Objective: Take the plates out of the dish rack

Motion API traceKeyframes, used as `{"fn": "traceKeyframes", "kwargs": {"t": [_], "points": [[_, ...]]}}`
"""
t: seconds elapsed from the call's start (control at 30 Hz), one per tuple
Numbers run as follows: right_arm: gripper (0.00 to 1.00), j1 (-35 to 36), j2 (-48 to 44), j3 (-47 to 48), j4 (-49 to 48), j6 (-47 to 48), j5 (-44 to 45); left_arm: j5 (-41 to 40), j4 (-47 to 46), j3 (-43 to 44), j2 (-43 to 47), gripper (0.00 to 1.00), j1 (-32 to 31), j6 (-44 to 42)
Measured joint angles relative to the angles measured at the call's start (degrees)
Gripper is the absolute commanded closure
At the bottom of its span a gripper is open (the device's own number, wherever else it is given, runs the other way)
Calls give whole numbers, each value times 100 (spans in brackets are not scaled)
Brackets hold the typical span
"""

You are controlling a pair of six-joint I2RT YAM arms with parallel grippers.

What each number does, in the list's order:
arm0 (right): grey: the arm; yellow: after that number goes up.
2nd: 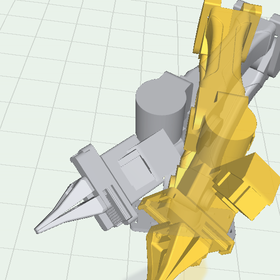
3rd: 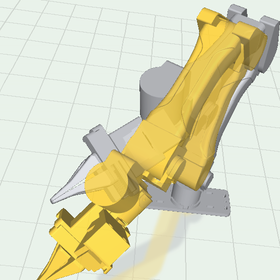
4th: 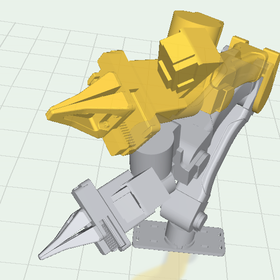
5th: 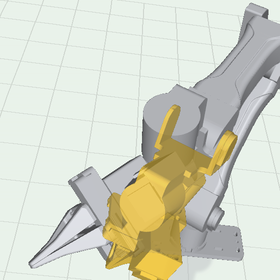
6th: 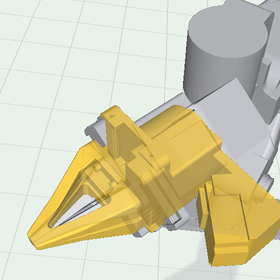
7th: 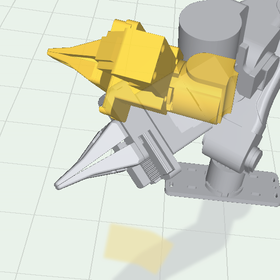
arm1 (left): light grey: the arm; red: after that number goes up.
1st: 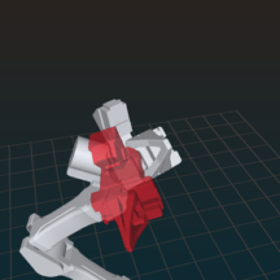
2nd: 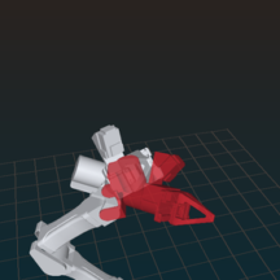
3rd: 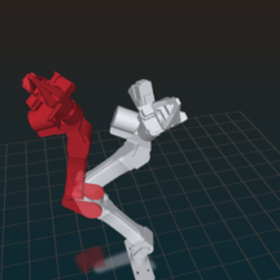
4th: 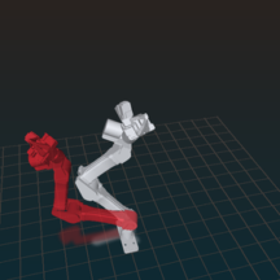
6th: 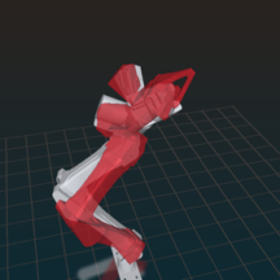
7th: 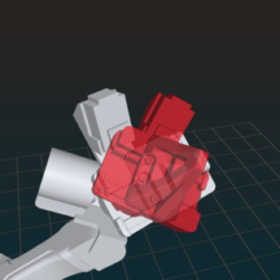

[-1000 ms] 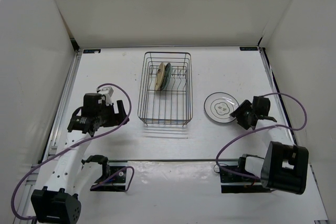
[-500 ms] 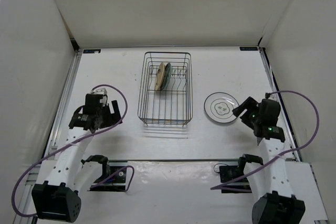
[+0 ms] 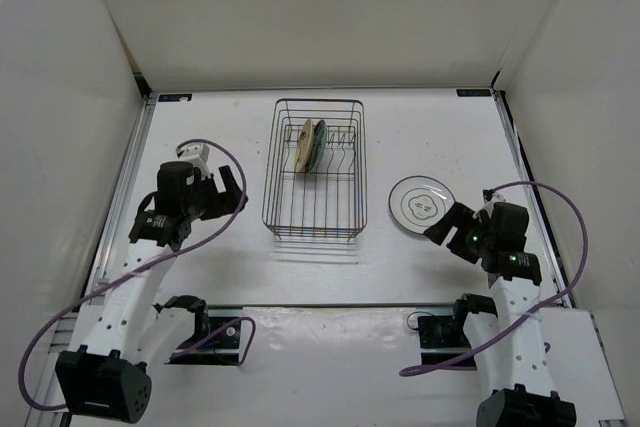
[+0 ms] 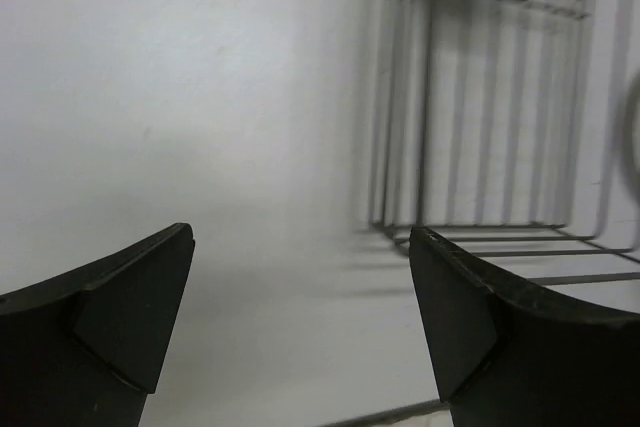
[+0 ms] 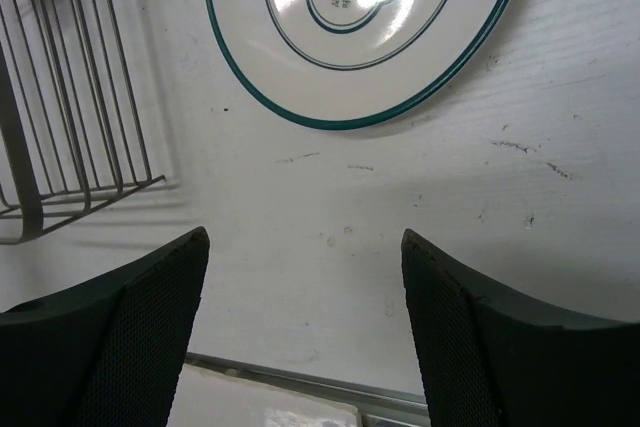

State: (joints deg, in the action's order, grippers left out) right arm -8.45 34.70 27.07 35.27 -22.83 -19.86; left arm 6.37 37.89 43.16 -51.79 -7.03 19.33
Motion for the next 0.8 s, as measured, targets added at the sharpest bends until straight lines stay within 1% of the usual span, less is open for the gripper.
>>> {"fn": "traceKeyframes", "kwargs": {"t": [0.07, 0.1, 0.13, 0.2, 0.3, 0.37, 0.43, 0.57, 0.63, 0.73, 0.8], "points": [[20, 0, -13, -48, 24, 103, -17, 275, -579, 107, 68, 0, -149, 24], [18, 2, -15, -76, 33, 136, -35, 328, -686, 267, -24, 0, -205, 24], [18, 2, -15, -98, 52, 162, -57, 404, -608, 651, -319, 0, -306, 24], [18, 13, -15, -140, 59, 212, -94, 682, -726, 1576, -1180, 0, -476, -46], [18, 22, 15, -181, 68, 245, -125, 1071, -588, 3056, -2586, 0, -686, -138], [18, 22, 63, -190, 48, 254, -144, 1115, -540, 3689, -3303, 0, -863, -256], [17, 22, 111, -254, -7, 275, -184, 1019, -601, 3862, -3729, 0, -1071, -420], [17, 22, 240, -387, -81, 306, -269, 452, -597, 3912, -4175, 0, -1613, -813], [17, 22, 332, -439, -151, 326, -297, 269, -535, 4172, -4439, 0, -1823, -964], [17, 22, 463, -511, -227, 350, -330, 20, -614, 4621, -4828, 0, -1974, -1145], [17, 22, 505, -549, -254, 358, -352, -111, -713, 4719, -4964, 0, -1974, -1226]]}}
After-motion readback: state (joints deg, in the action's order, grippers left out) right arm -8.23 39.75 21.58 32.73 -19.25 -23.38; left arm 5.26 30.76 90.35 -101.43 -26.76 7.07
